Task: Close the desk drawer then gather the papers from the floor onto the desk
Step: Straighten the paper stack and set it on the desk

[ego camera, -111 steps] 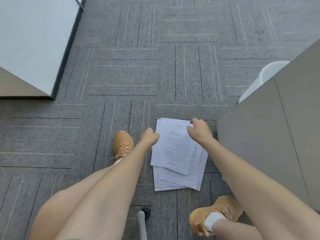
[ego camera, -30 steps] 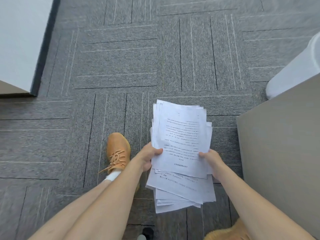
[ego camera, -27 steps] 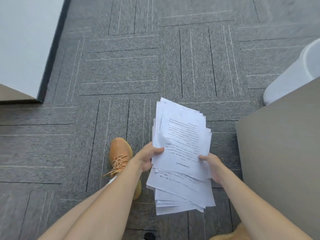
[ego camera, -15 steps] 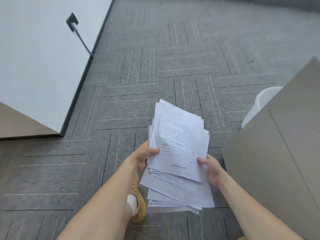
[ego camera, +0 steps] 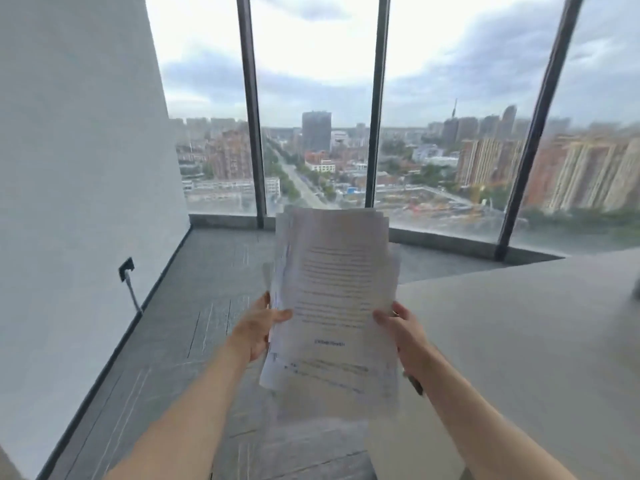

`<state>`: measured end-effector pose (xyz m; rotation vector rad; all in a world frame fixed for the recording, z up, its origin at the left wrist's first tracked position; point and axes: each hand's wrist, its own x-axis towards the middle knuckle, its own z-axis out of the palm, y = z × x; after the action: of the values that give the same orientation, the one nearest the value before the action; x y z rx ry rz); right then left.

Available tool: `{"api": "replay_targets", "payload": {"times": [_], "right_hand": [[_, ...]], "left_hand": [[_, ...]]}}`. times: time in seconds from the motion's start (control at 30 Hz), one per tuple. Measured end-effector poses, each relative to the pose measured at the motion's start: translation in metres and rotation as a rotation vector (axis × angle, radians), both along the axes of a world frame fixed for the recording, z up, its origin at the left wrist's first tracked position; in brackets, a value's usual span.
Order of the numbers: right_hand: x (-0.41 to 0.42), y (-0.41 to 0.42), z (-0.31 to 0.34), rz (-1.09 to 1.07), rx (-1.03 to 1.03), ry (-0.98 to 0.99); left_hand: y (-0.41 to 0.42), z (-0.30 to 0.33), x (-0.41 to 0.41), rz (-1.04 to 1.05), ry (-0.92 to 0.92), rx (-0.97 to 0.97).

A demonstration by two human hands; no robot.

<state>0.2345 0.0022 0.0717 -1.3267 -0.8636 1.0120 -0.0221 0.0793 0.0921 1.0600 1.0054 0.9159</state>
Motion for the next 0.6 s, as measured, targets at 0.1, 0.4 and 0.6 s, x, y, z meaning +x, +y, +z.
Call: {"api": "replay_targets", "payload": {"times": [0.1,0.4,0.6], "right_hand": [[0.020,-0.061,0.078,-0.124,0.131,-0.057],[0.117,-0.288,0.197,-0.555,0.329,-0.174],[0.158,-0.396,0.205,-0.823,0.314,-0.292]], "left_hand": [[-0.040,0.065,0.034,0.020,-0.004,0.159],[-0.193,0.181,0.185,-0.263,-0.149,0.416],[-0.256,0.187,0.276,-0.446,-0.202,0.458]]}}
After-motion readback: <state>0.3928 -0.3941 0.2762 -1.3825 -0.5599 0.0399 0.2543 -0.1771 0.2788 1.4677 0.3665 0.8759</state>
